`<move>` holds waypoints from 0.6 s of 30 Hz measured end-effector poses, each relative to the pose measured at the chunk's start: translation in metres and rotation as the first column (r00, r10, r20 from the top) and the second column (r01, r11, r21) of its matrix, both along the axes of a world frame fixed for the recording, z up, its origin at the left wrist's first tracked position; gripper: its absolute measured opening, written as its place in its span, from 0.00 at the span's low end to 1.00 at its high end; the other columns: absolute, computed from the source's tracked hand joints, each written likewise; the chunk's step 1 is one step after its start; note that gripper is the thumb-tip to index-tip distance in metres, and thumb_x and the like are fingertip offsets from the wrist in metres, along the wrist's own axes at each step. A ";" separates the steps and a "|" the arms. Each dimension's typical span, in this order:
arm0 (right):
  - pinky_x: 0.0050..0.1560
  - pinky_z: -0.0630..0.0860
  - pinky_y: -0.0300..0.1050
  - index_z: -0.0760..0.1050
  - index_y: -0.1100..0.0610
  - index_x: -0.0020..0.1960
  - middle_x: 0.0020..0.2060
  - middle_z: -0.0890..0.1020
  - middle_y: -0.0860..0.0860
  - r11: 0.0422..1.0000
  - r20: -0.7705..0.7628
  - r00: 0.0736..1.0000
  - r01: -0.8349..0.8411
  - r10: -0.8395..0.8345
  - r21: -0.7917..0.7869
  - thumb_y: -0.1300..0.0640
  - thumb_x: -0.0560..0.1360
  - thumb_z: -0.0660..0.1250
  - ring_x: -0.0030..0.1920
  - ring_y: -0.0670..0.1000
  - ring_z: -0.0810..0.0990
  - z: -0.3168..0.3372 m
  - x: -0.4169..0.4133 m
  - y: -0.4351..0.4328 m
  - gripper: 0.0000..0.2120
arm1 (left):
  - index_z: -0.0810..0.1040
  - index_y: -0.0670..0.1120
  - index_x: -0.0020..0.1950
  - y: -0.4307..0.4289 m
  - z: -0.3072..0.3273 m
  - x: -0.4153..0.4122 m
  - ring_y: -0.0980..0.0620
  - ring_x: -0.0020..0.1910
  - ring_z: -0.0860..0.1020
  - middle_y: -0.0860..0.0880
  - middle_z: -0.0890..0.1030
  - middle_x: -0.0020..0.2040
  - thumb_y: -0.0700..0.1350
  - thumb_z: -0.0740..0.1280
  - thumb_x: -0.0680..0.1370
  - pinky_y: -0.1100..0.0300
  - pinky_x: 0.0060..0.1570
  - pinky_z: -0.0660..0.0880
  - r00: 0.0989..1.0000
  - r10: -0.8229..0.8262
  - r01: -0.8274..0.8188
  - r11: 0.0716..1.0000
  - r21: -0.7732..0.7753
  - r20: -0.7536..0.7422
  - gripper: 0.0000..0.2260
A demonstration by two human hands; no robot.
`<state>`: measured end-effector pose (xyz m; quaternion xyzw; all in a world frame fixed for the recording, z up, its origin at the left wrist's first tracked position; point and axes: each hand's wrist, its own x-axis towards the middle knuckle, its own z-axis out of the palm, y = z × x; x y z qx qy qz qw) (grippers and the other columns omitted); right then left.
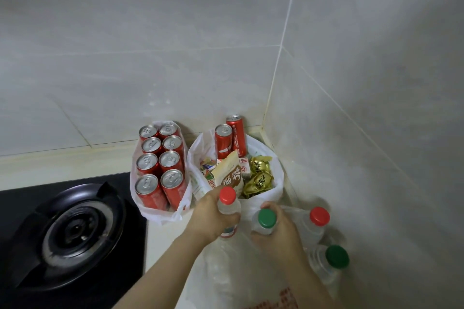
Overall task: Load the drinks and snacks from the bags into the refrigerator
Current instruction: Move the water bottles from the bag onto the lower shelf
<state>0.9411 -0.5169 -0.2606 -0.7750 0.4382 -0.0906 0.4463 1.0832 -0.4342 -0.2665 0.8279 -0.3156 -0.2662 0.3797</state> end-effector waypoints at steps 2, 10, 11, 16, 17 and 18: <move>0.53 0.72 0.39 0.70 0.44 0.47 0.45 0.78 0.44 0.999 0.039 0.999 0.022 -0.023 0.029 0.50 0.60 0.74 0.49 0.47 0.78 -0.001 0.005 0.003 0.19 | 0.73 0.53 0.57 -0.002 -0.001 0.001 0.57 0.45 0.73 0.57 0.76 0.48 0.46 0.74 0.69 0.80 0.34 0.63 1.000 -0.021 0.021 0.999 0.031 0.018 0.19; 0.41 0.68 0.31 0.72 0.56 0.61 0.55 0.79 0.55 0.993 -0.123 0.990 -0.049 0.062 0.110 0.62 0.76 0.68 0.51 0.50 0.76 -0.007 0.008 -0.011 0.15 | 0.72 0.52 0.58 -0.006 -0.003 0.006 0.53 0.47 0.75 0.54 0.78 0.50 0.46 0.73 0.69 0.64 0.46 0.69 0.998 -0.060 0.058 0.996 0.062 0.029 0.19; 0.40 0.67 0.31 0.72 0.55 0.60 0.54 0.79 0.53 0.995 -0.135 0.989 -0.046 0.059 0.092 0.60 0.76 0.68 0.49 0.48 0.75 -0.007 0.007 -0.013 0.14 | 0.73 0.52 0.57 -0.006 -0.004 0.006 0.53 0.47 0.76 0.53 0.78 0.50 0.46 0.73 0.69 0.64 0.46 0.69 0.997 -0.065 0.063 0.996 0.057 0.031 0.19; 0.41 0.68 0.26 0.72 0.49 0.55 0.44 0.77 0.43 0.998 -0.007 1.000 -0.013 0.013 -0.056 0.59 0.67 0.75 0.44 0.43 0.76 -0.003 -0.011 -0.009 0.20 | 0.73 0.52 0.56 0.000 -0.004 0.003 0.55 0.45 0.75 0.55 0.77 0.47 0.45 0.74 0.68 0.72 0.37 0.68 0.996 -0.067 0.066 0.998 0.016 0.054 0.18; 0.42 0.69 0.27 0.72 0.49 0.55 0.44 0.78 0.43 0.998 -0.013 1.000 -0.014 0.013 -0.062 0.58 0.68 0.75 0.44 0.43 0.76 -0.004 -0.012 -0.008 0.20 | 0.74 0.51 0.55 0.003 -0.004 0.002 0.54 0.45 0.76 0.55 0.78 0.46 0.44 0.74 0.67 0.74 0.36 0.68 0.997 -0.057 0.057 0.998 0.004 0.052 0.19; 0.43 0.69 0.28 0.73 0.49 0.56 0.44 0.78 0.43 0.998 -0.015 1.000 -0.009 0.008 -0.064 0.57 0.68 0.75 0.45 0.43 0.76 -0.005 -0.012 -0.008 0.19 | 0.75 0.50 0.54 0.007 -0.005 0.000 0.53 0.44 0.76 0.54 0.79 0.46 0.43 0.74 0.66 0.76 0.35 0.68 0.998 -0.043 0.044 0.999 -0.011 0.044 0.18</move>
